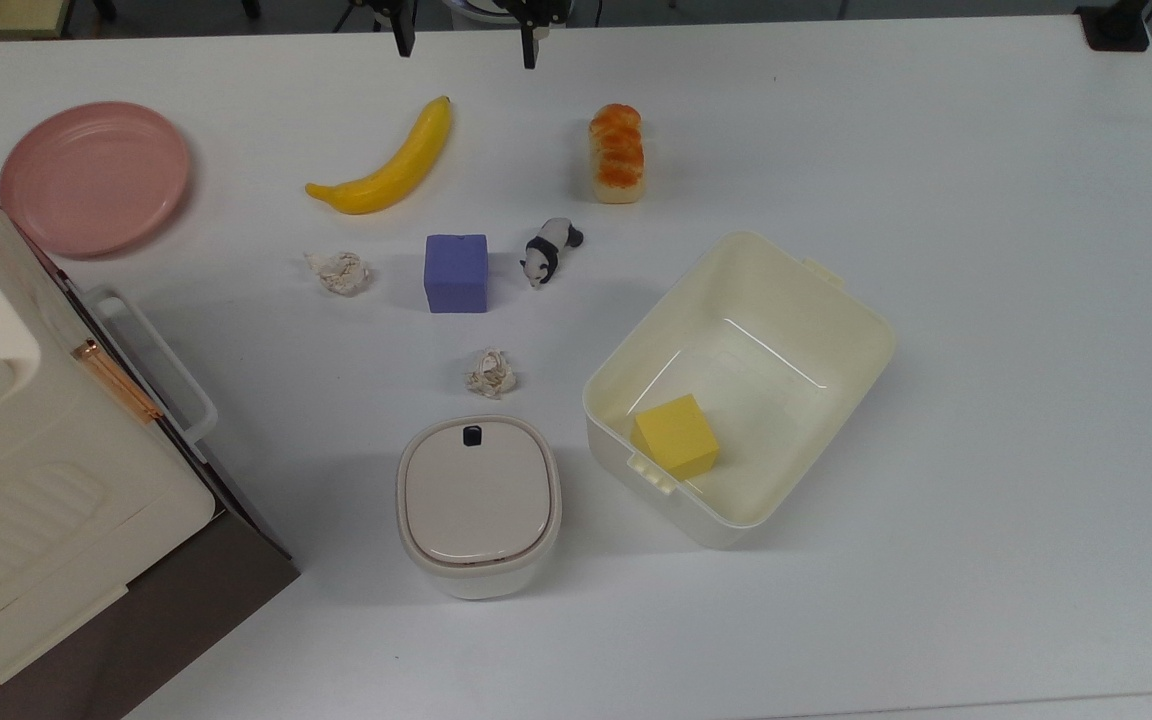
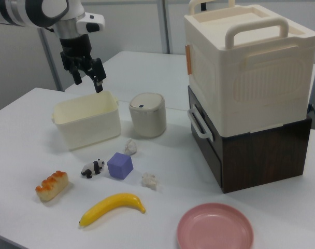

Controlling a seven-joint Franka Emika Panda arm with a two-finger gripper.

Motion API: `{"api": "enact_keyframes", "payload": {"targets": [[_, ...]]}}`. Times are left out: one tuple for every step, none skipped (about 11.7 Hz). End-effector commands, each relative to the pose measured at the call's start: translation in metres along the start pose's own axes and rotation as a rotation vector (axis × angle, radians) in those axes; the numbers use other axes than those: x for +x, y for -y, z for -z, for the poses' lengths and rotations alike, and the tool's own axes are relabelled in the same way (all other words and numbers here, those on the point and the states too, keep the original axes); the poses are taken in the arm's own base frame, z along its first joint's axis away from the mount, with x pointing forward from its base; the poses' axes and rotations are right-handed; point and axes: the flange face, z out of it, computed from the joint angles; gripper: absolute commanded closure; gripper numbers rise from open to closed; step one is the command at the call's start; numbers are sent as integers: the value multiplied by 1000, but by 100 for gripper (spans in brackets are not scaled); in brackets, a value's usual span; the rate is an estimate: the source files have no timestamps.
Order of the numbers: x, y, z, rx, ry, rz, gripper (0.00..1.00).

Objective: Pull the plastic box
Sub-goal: 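Move the open gripper from rest toward the cream plastic box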

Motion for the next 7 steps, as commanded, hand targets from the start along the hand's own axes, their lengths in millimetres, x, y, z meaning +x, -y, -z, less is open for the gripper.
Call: {"api": "enact_keyframes", "payload": {"targets": [[0,-2,6,24,-17,21,0],[-1,-1,6,23,-17,27,0],[-1,0,6,23,-17,28,0],[-1,-1,7,23,-18,27,0],[0,1,6,24,-23,30,0],[0,3,5,24,-22,33,0],[-1,5,5,25,-24,39,0]]}}
